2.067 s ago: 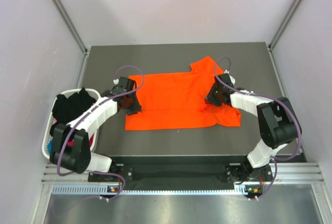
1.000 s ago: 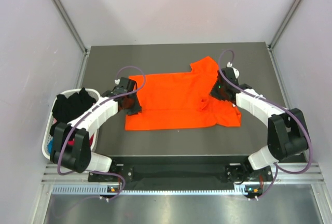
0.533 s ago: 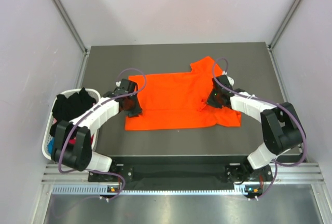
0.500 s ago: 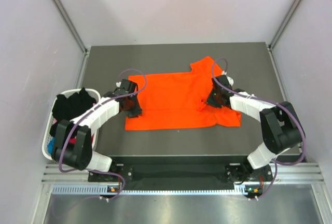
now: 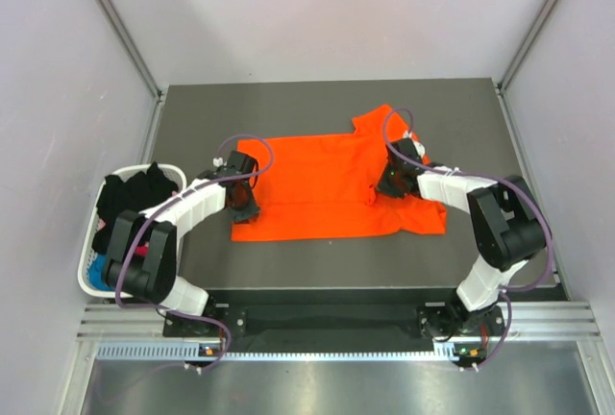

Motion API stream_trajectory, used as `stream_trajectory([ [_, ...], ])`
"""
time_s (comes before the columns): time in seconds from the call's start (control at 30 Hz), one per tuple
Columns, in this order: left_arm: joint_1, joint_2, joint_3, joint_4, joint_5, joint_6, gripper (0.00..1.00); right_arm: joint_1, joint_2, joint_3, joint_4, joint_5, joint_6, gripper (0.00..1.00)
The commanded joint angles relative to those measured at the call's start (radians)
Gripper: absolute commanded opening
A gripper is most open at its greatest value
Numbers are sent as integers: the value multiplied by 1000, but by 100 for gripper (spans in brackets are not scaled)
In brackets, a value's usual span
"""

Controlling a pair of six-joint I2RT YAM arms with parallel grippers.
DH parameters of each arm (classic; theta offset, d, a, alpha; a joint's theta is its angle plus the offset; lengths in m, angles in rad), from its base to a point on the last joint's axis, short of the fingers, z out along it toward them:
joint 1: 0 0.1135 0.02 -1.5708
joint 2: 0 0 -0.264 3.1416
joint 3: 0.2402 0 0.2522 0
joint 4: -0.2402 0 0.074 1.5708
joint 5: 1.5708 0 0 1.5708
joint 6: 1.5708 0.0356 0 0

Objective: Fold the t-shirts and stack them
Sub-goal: Fold the tshirt

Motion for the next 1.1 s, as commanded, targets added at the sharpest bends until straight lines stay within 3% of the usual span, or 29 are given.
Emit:
stream_trajectory([
  [0.0,-3,7,4,-8,-73,-14,29,21,-47,77,-102,46,-39,13],
  [0.1,-5,-25,1,-10,-62,-16,28,4,-97,142,-284,125,-28,24],
  [0.2,-19,-86,-1,1,-33,-7,29,-43,-165,131,-433,175,39,29],
  [0.47,-26,-148,-91,84,148,-42,29,-318,-321,32,-641,142,196,30],
  [0.7,-26,-116,-145,117,63,-48,29,-398,-430,-135,-623,152,198,30],
  [1.07,-25,-10,-128,102,-68,-41,27,-482,-464,-220,-581,137,239,31],
])
